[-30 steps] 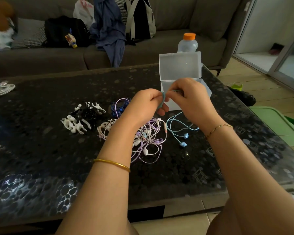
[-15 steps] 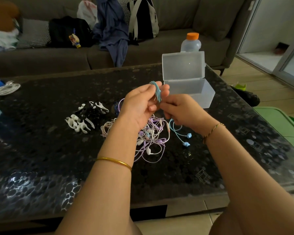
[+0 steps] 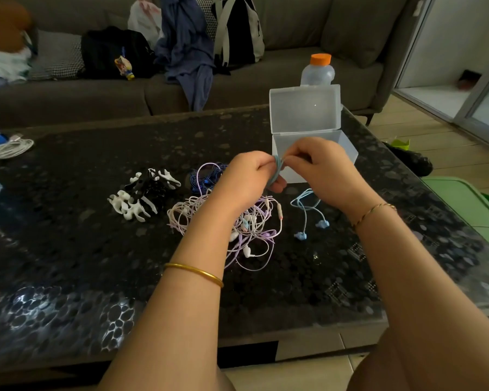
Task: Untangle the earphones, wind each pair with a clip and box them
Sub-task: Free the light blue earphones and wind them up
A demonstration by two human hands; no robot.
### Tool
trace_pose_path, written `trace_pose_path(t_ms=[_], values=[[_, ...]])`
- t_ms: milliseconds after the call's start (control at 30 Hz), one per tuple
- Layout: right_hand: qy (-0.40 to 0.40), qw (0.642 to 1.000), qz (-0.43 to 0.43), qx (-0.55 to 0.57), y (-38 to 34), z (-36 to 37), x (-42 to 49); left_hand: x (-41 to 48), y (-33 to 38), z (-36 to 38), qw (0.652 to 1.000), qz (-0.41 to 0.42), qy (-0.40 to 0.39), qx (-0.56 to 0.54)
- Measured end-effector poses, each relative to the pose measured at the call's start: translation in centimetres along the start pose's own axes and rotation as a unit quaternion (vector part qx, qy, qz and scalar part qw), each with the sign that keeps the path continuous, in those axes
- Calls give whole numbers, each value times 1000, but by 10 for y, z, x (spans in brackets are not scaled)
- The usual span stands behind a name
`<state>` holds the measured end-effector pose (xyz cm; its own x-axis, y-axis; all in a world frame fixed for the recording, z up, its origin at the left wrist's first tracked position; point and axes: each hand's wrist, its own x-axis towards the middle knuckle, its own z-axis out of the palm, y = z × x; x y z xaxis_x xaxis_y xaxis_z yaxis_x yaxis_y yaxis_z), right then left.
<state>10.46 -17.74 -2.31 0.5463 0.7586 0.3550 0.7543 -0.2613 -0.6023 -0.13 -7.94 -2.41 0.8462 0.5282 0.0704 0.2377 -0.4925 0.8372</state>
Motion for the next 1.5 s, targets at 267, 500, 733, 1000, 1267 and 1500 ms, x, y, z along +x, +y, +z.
trace_pose_path(t_ms=[267,500,733,1000,1267,1500], values=[[42,998,18,48,7,5,1,-1,7,-5,951,-95,-66,-286],[-90,979,89,161,0,5,-4,-1,13,-4,842,-120,-17,-526],[-203,952,124,191,-3,-2,-6,2,8,5,934,-45,162,-315],[-142,970,107,168,-4,-13,-5,5,-1,14,968,87,189,137],[41,997,43,42,8,-13,-4,4,13,15,978,57,77,188],[-27,990,138,-25,30,-24,-7,12,4,6,958,48,213,185]])
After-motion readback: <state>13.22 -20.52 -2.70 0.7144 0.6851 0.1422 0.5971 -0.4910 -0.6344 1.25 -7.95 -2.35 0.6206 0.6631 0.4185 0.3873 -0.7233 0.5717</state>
